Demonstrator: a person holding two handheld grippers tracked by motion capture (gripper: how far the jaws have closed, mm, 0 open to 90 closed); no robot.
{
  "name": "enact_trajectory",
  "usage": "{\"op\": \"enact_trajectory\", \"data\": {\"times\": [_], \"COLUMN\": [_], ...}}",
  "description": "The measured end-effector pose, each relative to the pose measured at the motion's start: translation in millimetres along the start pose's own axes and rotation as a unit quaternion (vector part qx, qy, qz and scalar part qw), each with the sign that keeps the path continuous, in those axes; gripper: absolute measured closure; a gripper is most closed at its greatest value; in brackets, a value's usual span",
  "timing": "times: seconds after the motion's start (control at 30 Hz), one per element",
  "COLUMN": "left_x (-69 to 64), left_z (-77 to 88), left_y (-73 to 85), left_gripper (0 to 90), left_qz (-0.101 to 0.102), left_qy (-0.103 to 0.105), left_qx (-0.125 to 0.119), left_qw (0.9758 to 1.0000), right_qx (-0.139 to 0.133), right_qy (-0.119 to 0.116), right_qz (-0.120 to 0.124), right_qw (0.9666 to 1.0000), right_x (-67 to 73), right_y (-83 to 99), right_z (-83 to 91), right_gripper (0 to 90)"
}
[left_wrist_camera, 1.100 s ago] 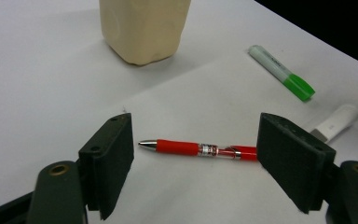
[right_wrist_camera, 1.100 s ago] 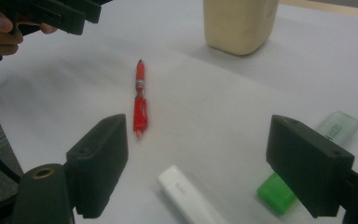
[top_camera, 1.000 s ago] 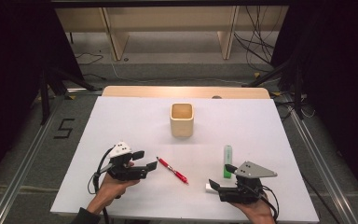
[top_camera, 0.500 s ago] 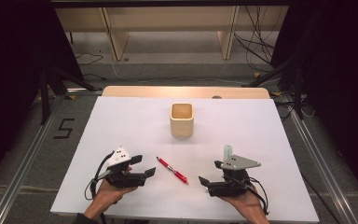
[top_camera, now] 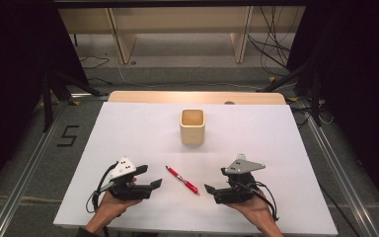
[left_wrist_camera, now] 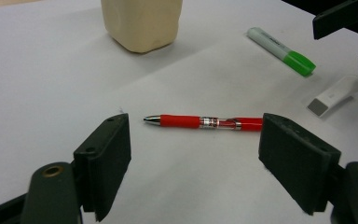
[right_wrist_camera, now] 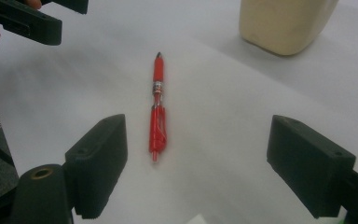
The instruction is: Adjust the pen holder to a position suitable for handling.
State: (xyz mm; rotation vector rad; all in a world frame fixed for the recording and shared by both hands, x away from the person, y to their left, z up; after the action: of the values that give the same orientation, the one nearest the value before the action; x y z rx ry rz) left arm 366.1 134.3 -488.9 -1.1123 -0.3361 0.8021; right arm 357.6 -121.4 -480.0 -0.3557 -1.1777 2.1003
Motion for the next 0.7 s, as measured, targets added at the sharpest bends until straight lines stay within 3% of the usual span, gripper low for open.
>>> {"op": "enact_trajectory", "data": {"times": [0.17,0.3,0.7], "left_x": [0.7,0.0,2.2], "left_z": [3.9,5.1,11.3], "left_y": [4.8,8.0,8.0], "left_gripper": [23.8,21.7,18.6], "left_qz": [0.003,-0.007,0.003], "left_qy": [0.008,0.006,0.001], "left_qx": [0.002,0.006,-0.004], "left_qw": [1.0000,0.9999,1.0000], "right_qx": [0.007,0.012,0.025], "right_qy": [-0.001,-0.001,-0.002], "right_qz": [0.001,0.001,0.006], "right_qw": [1.0000,0.9999,0.9997], "right_x": [0.8,1.8,3.1], "right_y": [-0.7,-0.2,-6.0], "right_z": [-4.7,-6.2,-18.5], "right_gripper": [20.4,20.0,19.7]}}
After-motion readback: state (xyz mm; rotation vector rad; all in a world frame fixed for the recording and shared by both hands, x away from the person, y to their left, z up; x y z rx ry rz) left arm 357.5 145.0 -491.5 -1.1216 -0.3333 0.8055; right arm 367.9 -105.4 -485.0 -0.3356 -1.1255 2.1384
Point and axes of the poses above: each handheld gripper's, and its own axes: z roughly backward along the jaws, y roughly out of its underside, x roughly to its left, the point moved 7 cm from there along -z, roughly forward along the jaws, and after that the axes turned 4 degrees about -x, right-handed, at the moved point
